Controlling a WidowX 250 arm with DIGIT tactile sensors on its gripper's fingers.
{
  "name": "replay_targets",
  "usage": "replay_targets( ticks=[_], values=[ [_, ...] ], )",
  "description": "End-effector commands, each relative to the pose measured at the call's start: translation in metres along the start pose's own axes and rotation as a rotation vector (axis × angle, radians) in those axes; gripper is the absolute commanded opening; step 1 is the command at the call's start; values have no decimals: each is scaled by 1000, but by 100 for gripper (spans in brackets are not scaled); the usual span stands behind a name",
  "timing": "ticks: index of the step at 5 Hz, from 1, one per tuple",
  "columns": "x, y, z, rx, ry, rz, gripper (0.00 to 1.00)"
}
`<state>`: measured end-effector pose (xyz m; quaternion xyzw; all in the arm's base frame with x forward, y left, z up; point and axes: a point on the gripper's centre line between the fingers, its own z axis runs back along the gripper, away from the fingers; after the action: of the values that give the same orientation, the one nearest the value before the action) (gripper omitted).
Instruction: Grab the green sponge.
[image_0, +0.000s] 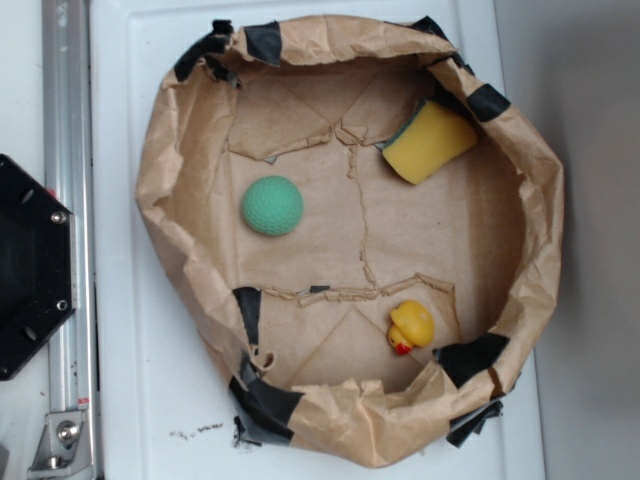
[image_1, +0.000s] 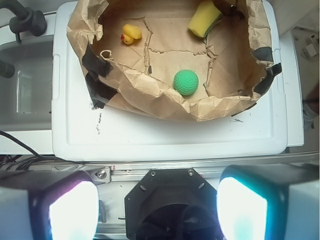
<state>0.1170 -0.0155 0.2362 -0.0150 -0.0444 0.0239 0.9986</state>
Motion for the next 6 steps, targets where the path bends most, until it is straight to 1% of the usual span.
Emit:
replay_targets(
  ticks=[1,2,3,4,5,6],
  values=[
    [0,0,0,0,0,0,100],
    [47,15,-44,33,-113,244,100],
    [84,14,-70,39,-201,343,100],
    [117,22,-101,46,-337,485,100],
    [145,48,-141,123,-414,666,100],
    [166,71,-161,155,-409,692,100]
  ],
)
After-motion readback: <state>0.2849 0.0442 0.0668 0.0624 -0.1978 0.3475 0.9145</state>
